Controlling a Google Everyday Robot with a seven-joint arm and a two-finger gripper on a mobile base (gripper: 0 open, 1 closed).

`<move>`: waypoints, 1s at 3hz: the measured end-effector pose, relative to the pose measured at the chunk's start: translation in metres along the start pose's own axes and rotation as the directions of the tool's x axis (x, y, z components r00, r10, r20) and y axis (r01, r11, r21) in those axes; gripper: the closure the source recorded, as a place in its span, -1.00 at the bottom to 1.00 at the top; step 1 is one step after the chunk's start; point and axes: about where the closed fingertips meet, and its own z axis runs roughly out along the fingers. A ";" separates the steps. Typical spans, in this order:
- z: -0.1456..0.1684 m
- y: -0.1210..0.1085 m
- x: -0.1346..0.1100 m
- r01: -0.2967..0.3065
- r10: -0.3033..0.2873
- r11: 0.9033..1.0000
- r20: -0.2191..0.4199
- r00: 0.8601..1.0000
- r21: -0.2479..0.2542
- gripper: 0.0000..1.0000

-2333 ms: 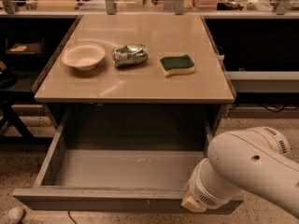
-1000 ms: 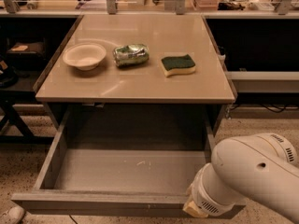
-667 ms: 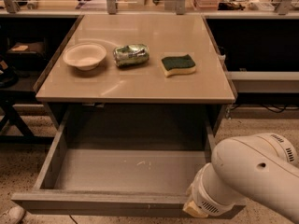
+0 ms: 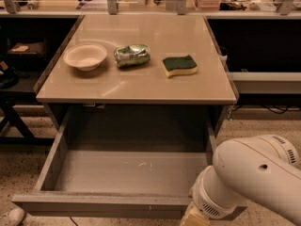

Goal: Open top drawer

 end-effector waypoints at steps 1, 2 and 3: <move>0.000 0.000 0.000 0.000 0.000 1.000 0.000 1.000 0.000 -1.00; -0.004 -0.002 0.000 -0.007 0.007 1.000 -0.008 1.000 0.021 -1.00; -0.042 -0.003 0.014 -0.060 0.060 0.992 0.006 0.998 0.110 -1.00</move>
Offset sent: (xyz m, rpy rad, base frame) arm 0.0039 -0.0052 0.0093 -0.0345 -0.0284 -0.0288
